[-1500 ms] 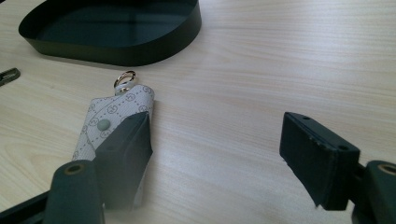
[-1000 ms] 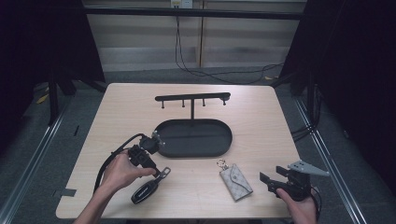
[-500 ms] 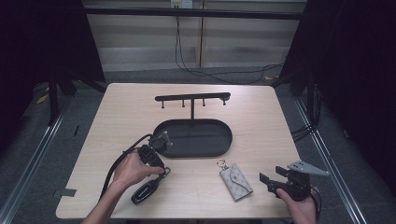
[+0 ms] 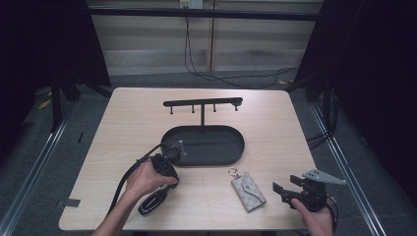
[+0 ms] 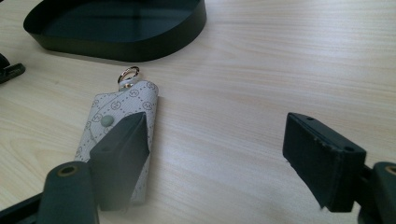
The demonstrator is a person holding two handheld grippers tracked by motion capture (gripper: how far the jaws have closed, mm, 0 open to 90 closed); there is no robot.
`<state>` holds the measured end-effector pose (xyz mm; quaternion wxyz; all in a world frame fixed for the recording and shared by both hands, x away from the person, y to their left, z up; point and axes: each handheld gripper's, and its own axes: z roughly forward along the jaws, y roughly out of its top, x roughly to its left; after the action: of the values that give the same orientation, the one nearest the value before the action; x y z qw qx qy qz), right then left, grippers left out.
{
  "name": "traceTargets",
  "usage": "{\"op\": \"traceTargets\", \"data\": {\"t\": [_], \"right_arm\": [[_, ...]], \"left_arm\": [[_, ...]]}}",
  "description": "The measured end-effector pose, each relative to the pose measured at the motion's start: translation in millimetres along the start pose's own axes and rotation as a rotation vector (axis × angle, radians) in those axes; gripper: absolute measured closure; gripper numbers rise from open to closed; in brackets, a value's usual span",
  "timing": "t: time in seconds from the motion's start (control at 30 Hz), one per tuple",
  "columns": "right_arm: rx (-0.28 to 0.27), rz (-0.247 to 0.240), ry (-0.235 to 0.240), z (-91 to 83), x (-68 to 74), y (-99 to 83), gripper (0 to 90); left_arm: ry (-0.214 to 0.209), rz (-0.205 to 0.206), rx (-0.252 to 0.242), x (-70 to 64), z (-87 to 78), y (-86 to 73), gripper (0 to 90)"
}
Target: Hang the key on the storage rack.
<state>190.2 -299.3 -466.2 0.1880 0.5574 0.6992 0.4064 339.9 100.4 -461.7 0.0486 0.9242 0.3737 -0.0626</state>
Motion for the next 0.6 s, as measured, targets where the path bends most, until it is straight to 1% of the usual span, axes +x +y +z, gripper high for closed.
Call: {"op": "traceTargets", "data": {"t": [0.03,0.07,0.13,0.17,0.2,0.23,0.27,0.3,0.33,0.37,0.4,0.5,0.57,0.6], "right_arm": [[0.001,0.0,0.002,0.1,-0.2,0.0,22.3],[0.001,0.001,0.002,0.2,-0.2,0.0,22.3],[0.001,0.001,0.002,0.3,-0.2,0.0,22.2],[0.001,0.0,0.002,0.2,-0.1,0.0,22.2],[0.002,0.0,0.003,0.1,-0.1,0.0,22.2],[0.002,0.0,0.003,0.4,-0.1,0.0,22.2],[0.002,0.0,0.003,0.4,-0.1,0.0,22.2],[0.002,0.0,0.003,0.5,-0.1,0.0,22.2],[0.003,0.0,0.001,0.6,0.0,0.0,22.2],[0.004,0.0,0.003,0.6,0.0,0.0,22.2],[0.004,-0.001,0.005,0.6,-0.1,-0.1,22.1],[0.003,-0.001,0.005,0.4,-0.3,-0.1,22.1],[0.008,-0.003,0.004,0.7,0.4,-0.1,22.1],[0.008,-0.003,0.004,0.7,0.4,-0.1,22.1]], "left_arm": [[-0.001,0.006,0.002,-0.1,1.0,0.6,57.7],[0.001,0.01,0.015,-0.6,2.1,1.4,57.9],[0.019,0.009,0.007,-2.7,3.5,2.5,59.4],[0.029,0.017,0.022,-3.7,3.1,3.4,59.3],[0.04,0.022,0.023,-5.5,3.7,3.9,59.5],[0.083,0.036,0.023,-10.4,5.0,4.8,60.9],[0.083,0.036,0.023,-10.4,5.0,4.8,62.0],[0.1,0.053,0.017,-14.5,6.1,4.7,62.0],[0.115,0.054,0.02,-18.0,6.5,4.6,59.5],[0.12,0.055,0.019,-20.0,6.4,4.6,62.3],[0.115,0.058,0.011,-19.9,6.4,4.1,65.2],[0.115,0.052,0.015,-20.6,6.3,4.6,66.0],[0.119,0.045,0.016,-22.0,6.9,5.3,69.9],[0.124,0.044,0.02,-22.9,7.2,6.2,69.9]]}}
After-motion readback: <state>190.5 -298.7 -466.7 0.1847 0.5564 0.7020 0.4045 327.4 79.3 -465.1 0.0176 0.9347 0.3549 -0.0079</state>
